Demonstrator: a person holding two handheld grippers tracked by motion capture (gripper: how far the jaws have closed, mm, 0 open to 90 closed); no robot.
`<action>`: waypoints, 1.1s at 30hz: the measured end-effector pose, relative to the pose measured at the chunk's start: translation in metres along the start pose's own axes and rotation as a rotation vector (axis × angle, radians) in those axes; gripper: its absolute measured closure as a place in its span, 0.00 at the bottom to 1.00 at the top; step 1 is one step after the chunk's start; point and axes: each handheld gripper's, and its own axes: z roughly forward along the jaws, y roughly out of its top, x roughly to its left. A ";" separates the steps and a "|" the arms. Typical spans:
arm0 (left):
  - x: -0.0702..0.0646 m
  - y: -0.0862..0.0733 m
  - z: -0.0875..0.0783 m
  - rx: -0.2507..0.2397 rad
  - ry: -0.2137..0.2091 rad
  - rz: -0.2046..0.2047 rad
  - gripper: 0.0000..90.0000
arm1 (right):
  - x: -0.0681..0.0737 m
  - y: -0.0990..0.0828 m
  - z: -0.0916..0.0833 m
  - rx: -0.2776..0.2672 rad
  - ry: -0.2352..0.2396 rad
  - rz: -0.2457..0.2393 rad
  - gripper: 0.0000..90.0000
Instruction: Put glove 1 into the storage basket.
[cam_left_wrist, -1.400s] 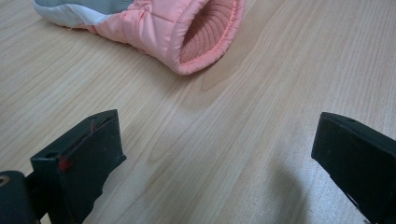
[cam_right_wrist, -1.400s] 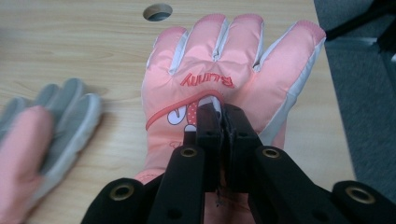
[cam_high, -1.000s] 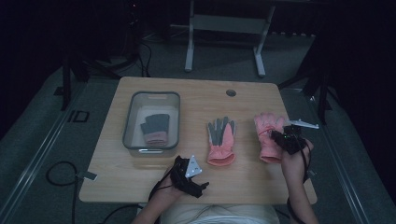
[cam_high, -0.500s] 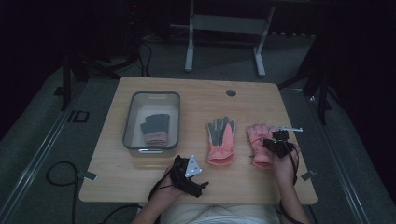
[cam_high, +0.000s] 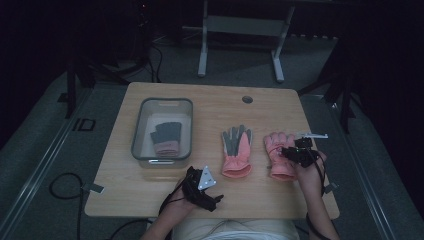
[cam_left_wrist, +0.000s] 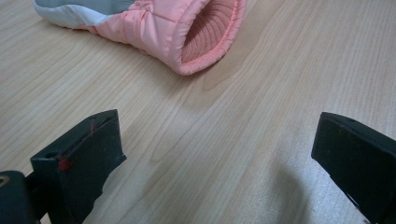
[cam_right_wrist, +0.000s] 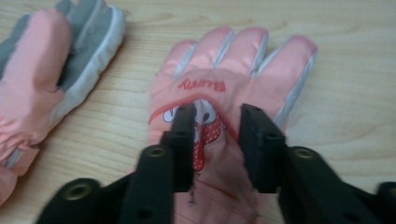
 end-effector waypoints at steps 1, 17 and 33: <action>0.000 0.000 0.000 0.002 0.001 -0.001 0.02 | -0.002 0.002 -0.002 0.001 0.007 -0.014 0.65; 0.000 0.000 0.000 0.000 0.000 -0.002 0.02 | -0.021 0.017 -0.006 0.054 0.135 -0.261 0.60; -0.001 0.000 0.000 0.000 -0.002 0.005 0.02 | -0.022 -0.002 0.021 0.117 0.113 -0.220 0.81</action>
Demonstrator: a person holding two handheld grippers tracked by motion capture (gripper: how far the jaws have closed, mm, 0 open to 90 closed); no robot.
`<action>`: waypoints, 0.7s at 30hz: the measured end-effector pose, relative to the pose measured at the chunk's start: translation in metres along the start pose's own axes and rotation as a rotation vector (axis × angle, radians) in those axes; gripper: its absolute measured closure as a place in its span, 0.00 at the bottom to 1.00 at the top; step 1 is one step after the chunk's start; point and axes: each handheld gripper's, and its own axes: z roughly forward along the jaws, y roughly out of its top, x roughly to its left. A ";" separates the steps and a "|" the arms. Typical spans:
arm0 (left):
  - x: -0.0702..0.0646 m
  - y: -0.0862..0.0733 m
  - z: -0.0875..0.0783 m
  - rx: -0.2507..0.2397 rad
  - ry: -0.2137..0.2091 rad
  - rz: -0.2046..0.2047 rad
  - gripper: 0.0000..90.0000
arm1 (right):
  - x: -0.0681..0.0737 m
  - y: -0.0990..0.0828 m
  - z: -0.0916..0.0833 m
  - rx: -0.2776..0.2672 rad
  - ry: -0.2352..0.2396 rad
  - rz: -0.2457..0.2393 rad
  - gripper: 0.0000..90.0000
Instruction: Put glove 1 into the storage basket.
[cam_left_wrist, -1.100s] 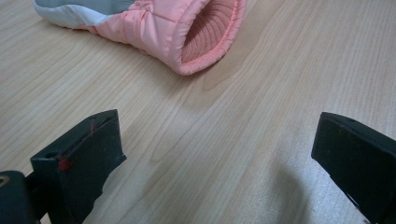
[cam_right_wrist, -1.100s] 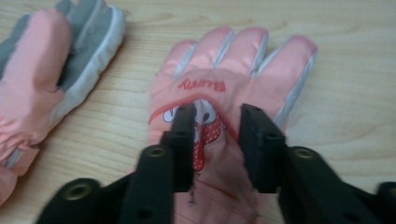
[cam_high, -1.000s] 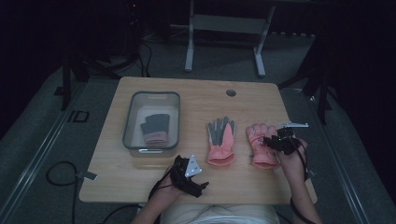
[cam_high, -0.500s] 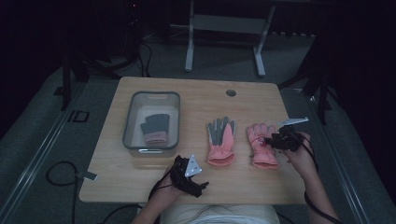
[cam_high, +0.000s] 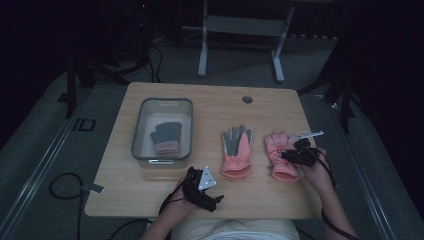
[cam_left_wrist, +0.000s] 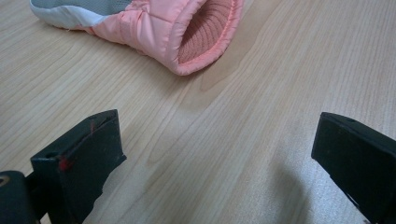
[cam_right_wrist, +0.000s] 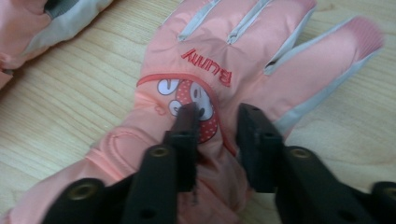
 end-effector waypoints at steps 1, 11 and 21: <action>0.000 0.000 0.000 0.001 0.001 0.001 0.02 | 0.001 0.000 0.000 -0.001 0.001 0.008 0.85; 0.000 0.000 0.000 0.001 0.002 0.002 0.02 | 0.015 0.011 -0.022 -0.059 -0.078 0.052 0.97; 0.000 0.000 0.000 0.002 0.003 0.006 0.02 | 0.051 0.047 -0.065 -0.180 -0.066 0.087 0.97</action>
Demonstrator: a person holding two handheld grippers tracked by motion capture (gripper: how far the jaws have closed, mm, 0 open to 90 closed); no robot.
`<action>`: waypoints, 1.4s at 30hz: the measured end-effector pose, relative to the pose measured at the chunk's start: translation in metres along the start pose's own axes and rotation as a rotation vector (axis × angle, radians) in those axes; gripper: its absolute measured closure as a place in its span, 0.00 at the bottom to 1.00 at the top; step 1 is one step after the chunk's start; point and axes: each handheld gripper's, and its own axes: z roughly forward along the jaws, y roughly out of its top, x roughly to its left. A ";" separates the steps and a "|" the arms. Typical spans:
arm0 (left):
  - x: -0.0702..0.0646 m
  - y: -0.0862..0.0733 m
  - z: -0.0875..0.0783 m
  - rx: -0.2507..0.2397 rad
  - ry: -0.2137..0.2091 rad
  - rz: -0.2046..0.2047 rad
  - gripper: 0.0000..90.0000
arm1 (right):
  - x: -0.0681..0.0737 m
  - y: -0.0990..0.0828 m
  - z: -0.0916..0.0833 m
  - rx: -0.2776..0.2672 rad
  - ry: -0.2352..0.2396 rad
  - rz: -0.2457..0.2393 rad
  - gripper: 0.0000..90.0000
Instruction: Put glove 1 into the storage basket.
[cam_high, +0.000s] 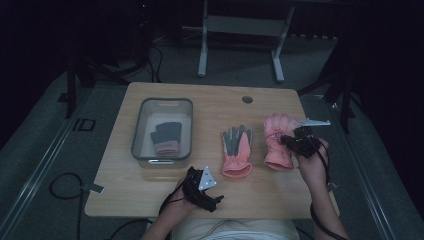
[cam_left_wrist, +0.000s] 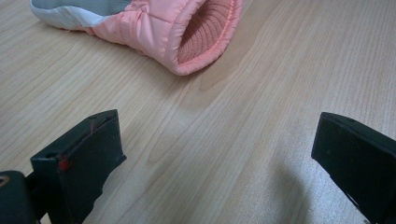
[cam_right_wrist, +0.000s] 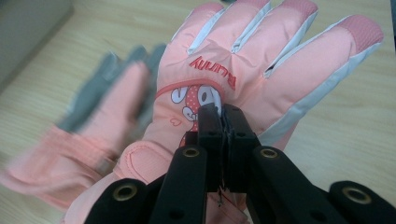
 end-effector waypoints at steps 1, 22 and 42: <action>0.000 0.000 0.000 -0.001 -0.002 -0.002 0.02 | 0.006 0.004 -0.002 -0.006 -0.006 -0.009 0.97; 0.000 0.000 -0.004 -0.019 0.004 0.001 0.02 | 0.114 0.029 0.018 -0.018 0.104 -0.090 0.97; -0.002 0.000 -0.003 -0.011 -0.003 0.005 0.02 | 0.111 0.005 0.076 0.138 0.112 -0.075 0.97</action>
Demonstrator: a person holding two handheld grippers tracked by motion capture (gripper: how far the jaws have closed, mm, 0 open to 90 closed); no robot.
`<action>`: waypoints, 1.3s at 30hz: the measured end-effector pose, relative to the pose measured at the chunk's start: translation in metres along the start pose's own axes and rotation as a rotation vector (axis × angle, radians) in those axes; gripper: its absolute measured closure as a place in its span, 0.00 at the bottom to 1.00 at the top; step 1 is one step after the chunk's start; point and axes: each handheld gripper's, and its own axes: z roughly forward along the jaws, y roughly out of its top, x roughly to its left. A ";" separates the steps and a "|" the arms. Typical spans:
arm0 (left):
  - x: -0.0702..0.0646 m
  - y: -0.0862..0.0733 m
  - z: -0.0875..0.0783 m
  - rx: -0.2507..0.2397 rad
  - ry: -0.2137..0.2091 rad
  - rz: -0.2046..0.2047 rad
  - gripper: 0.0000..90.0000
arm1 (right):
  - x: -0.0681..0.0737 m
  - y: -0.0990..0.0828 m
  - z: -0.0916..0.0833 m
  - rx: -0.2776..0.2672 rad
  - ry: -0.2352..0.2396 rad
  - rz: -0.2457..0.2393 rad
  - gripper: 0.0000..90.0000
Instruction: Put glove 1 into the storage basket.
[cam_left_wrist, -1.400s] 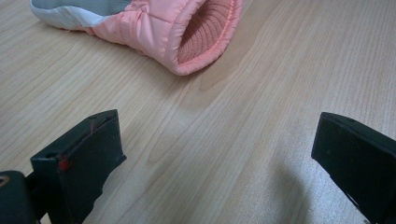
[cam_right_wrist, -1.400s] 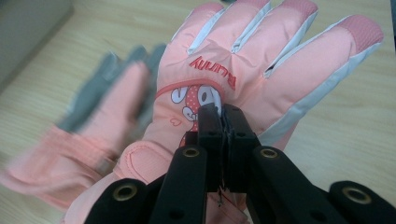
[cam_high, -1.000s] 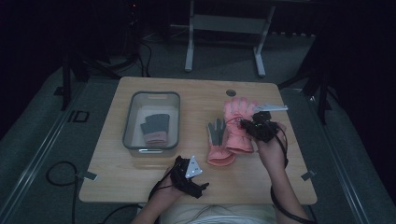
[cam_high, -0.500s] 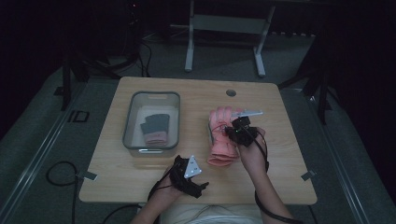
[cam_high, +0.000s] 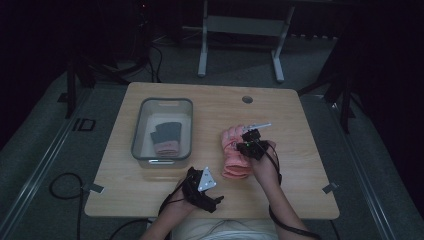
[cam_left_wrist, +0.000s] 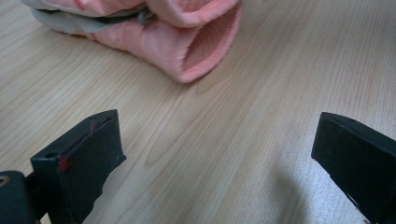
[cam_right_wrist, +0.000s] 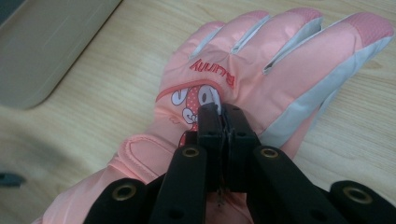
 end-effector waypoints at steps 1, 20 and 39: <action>0.000 0.000 0.000 -0.001 -0.001 0.000 0.02 | -0.001 0.000 -0.001 0.003 0.003 -0.006 0.97; -0.002 0.016 -0.013 -0.036 0.012 -0.011 0.02 | -0.014 0.000 -0.032 -0.053 0.085 -0.077 0.71; 0.050 0.094 -0.003 -0.052 0.026 -0.149 0.02 | -0.047 -0.005 -0.005 0.019 0.054 -0.028 0.48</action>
